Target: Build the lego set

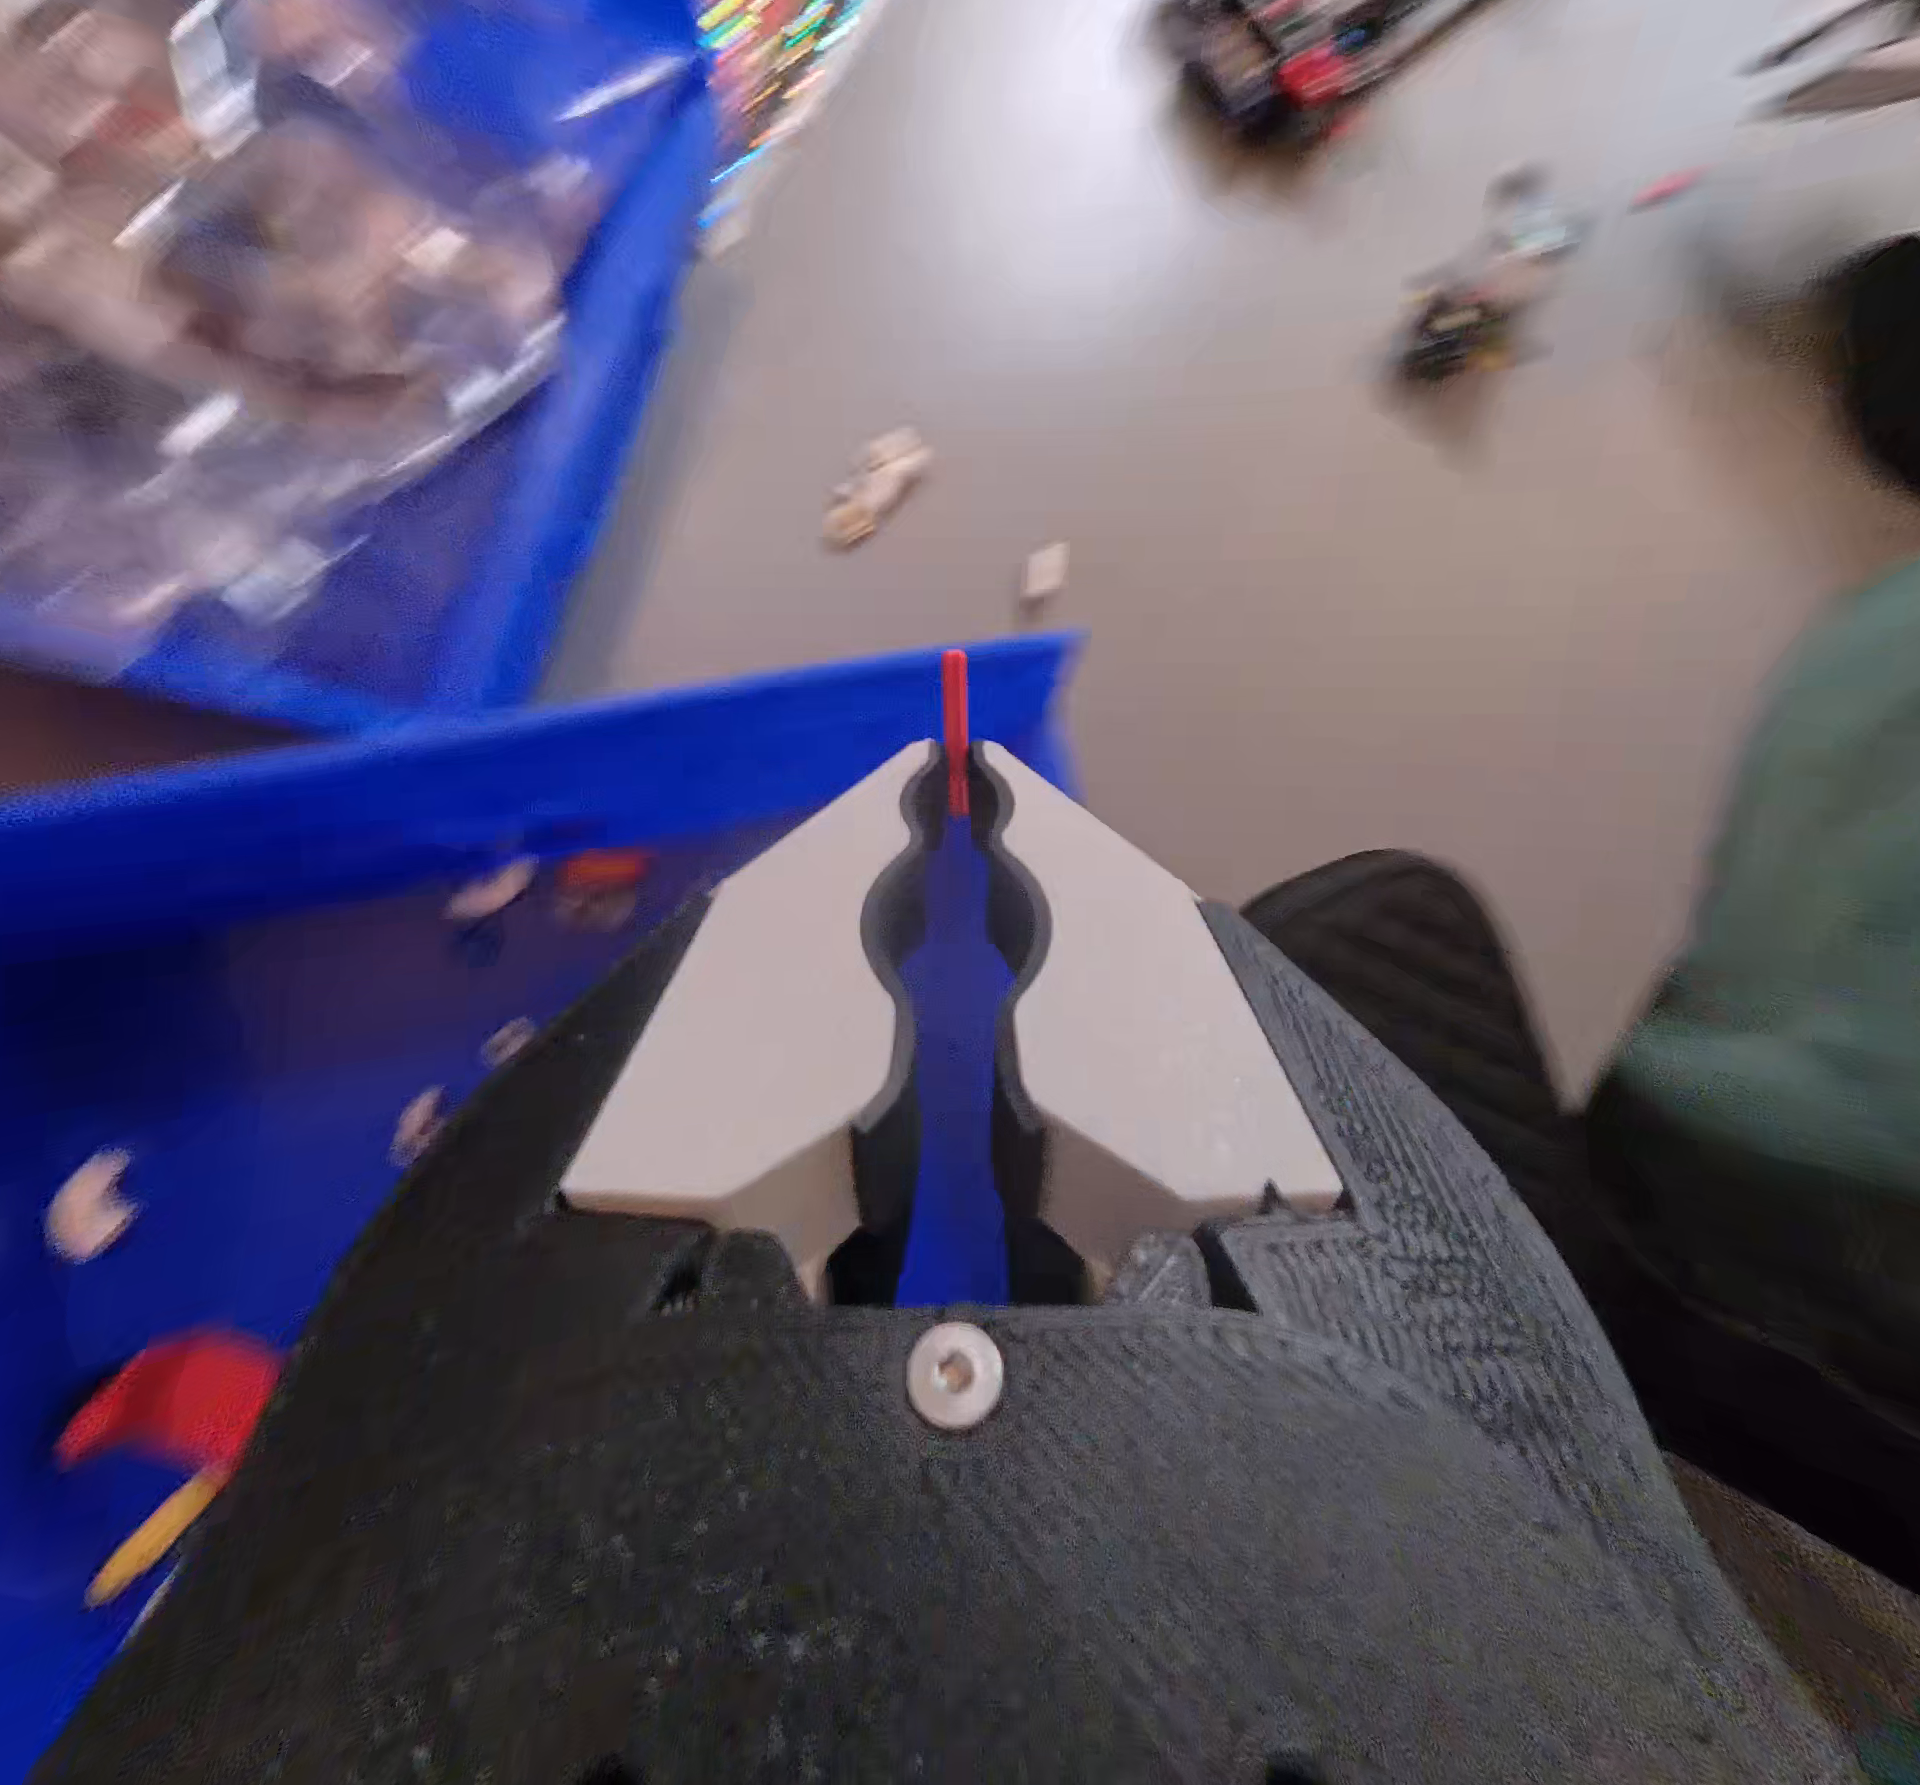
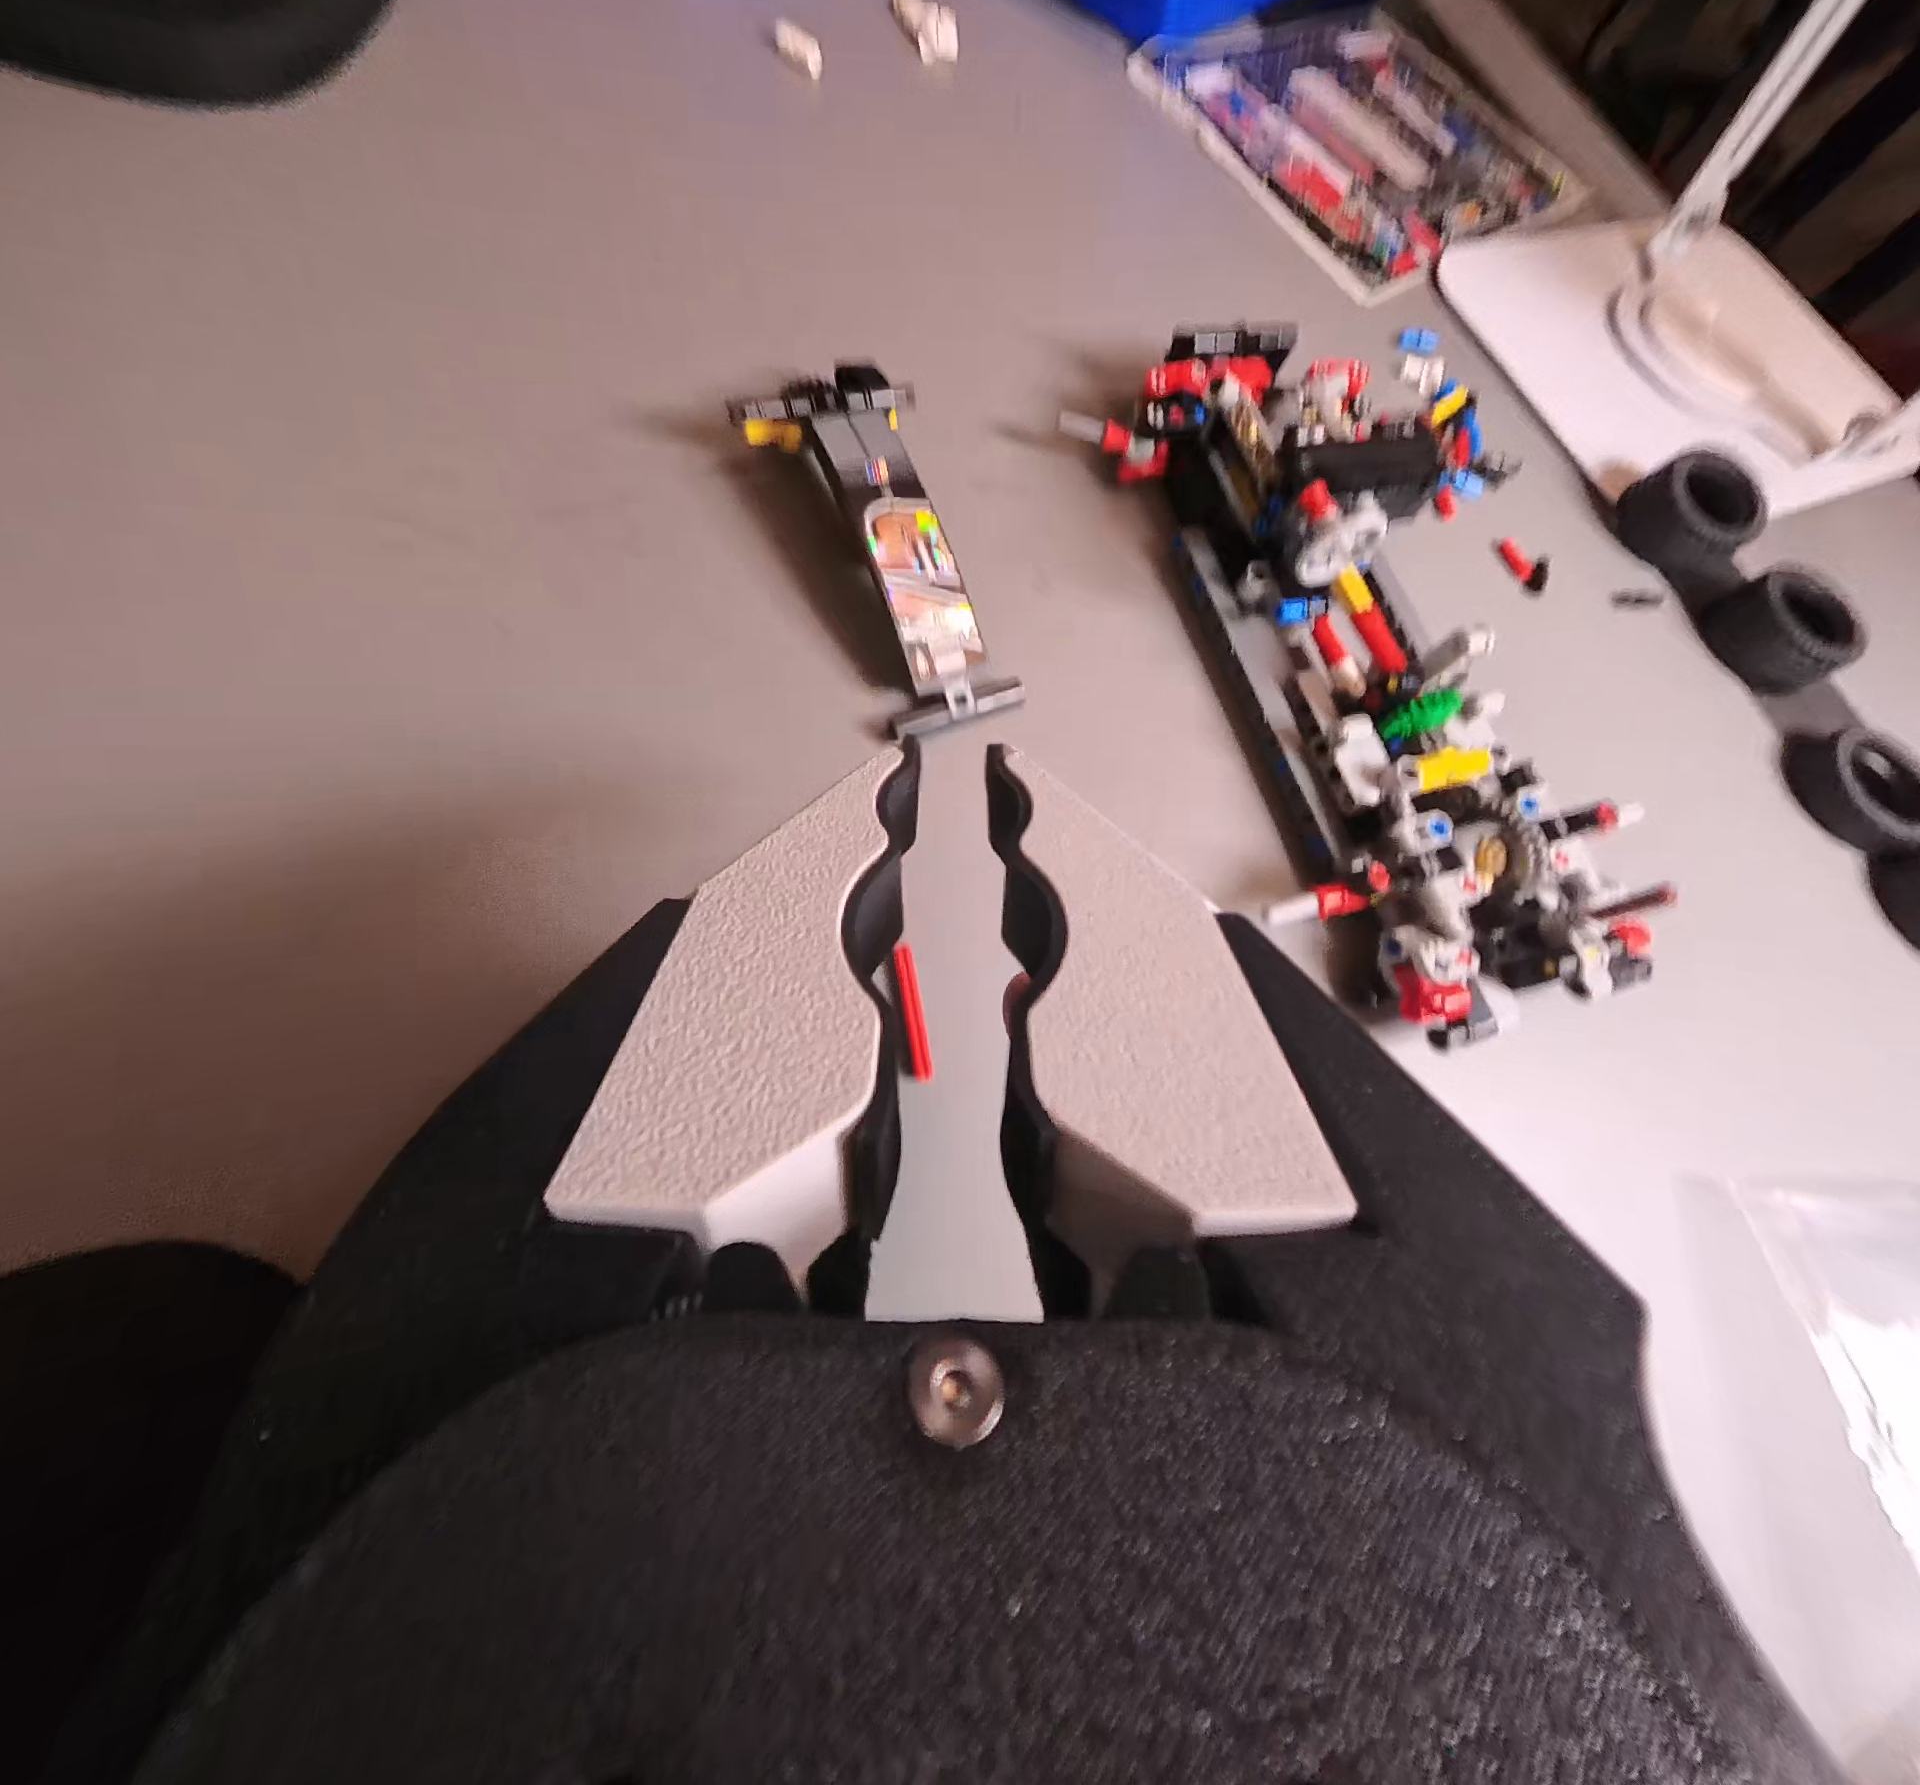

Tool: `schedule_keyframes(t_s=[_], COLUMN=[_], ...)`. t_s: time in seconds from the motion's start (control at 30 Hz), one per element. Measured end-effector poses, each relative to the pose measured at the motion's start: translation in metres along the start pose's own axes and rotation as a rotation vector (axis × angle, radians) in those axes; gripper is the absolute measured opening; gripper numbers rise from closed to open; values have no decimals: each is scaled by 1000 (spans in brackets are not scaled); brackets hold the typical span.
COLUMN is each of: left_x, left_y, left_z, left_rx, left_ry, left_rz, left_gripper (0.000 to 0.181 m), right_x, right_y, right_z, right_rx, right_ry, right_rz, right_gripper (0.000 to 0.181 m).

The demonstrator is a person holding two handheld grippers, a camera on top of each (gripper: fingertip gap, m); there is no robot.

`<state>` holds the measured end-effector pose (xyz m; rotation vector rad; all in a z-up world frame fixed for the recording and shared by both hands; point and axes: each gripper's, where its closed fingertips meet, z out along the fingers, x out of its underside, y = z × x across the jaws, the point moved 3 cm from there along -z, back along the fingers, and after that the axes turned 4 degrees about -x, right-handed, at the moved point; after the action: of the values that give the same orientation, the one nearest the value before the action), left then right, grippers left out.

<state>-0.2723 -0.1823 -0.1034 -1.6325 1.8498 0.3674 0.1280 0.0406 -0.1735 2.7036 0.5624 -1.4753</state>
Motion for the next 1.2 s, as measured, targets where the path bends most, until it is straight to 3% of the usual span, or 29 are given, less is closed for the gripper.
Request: schedule_keyframes(t_s=[0.07,0.23,0.33,0.47,0.73,0.93,1.03,1.2], left_x=[-15,-20,-21,-28,-22,-31,-39,-47], left_y=[-57,-172,-213,-241,-255,-251,-229,-162], left_z=[13,80,117,143,153,143,127,80], left_rx=[160,489,608,662,694,706,590,201], left_ry=[-30,42,110,158,188,21,-84,-268], left_rz=[70,196,242,289,307,233,220,260], left_gripper=[1,2,2,2,2,1,13,22], right_x=[-20,-65,-91,-105,-95,-94,-74,-20], right_y=[8,60,86,106,118,112,93,53], right_z=[6,35,53,69,76,63,54,39], right_rx=[-6,-96,-113,-94,-109,-158,-142,-42], right_ry=[-78,-151,-204,-213,-163,-173,-96,94], right_rz=[-61,-346,-476,-625,-687,-535,-419,-225], right_gripper=[10,12,18,19,0,0,0,0])
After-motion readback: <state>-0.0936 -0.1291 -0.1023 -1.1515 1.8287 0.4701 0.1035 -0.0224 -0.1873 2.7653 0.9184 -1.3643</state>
